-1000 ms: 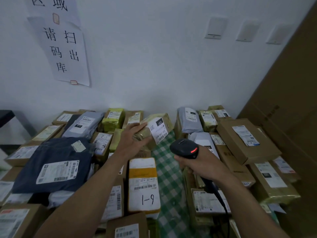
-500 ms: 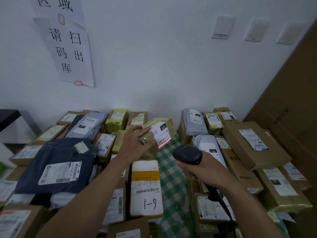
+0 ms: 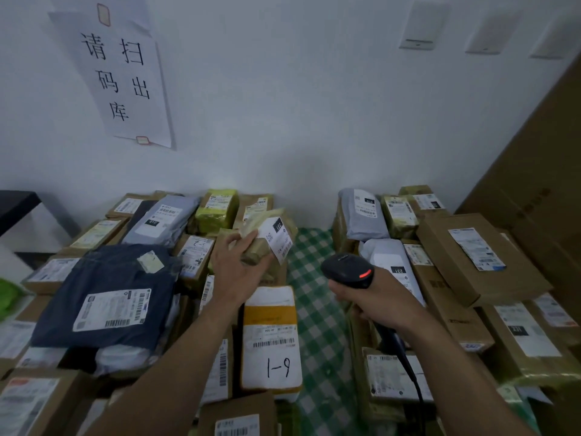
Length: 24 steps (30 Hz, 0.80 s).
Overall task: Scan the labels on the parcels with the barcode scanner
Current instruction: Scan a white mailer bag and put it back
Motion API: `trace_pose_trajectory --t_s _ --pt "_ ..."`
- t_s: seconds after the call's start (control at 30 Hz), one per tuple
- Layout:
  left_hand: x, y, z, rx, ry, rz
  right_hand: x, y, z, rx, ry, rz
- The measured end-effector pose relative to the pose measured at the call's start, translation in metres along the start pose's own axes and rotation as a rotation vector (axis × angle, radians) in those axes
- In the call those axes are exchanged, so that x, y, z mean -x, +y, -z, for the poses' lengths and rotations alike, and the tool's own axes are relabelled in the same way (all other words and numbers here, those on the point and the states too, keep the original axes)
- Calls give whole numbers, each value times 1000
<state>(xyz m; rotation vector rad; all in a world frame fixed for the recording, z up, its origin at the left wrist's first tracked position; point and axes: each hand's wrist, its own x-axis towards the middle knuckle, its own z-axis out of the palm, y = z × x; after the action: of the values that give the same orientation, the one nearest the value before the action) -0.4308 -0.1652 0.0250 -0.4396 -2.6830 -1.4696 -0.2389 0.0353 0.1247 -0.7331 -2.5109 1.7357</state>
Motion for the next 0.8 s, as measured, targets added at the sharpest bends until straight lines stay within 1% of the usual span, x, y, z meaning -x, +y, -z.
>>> trace_pose_trajectory --t_s 0.07,0.17,0.3,0.47,0.63,0.7,0.8 --pt "4 -8 -15 -99 9 38 -9 2 -2 -1 2 -12" --pt "5 -12 -42 -214 -68 115 -23 5 -5 2 -12 -38" --pt "-9 -15 -68 -334 -68 137 -44 8 -7 25 -38 -72" --pt "-20 -21 -92 -358 -112 158 -66 17 -5 41 -51 -113" --pt "-30 -33 -104 -479 -146 150 -77 23 3 31 -29 -145" --pt "-32 -35 -105 -492 -158 154 -78 26 7 20 -10 -151" --pt "-30 -37 -108 -516 -243 175 -73 30 14 -33 11 -146"
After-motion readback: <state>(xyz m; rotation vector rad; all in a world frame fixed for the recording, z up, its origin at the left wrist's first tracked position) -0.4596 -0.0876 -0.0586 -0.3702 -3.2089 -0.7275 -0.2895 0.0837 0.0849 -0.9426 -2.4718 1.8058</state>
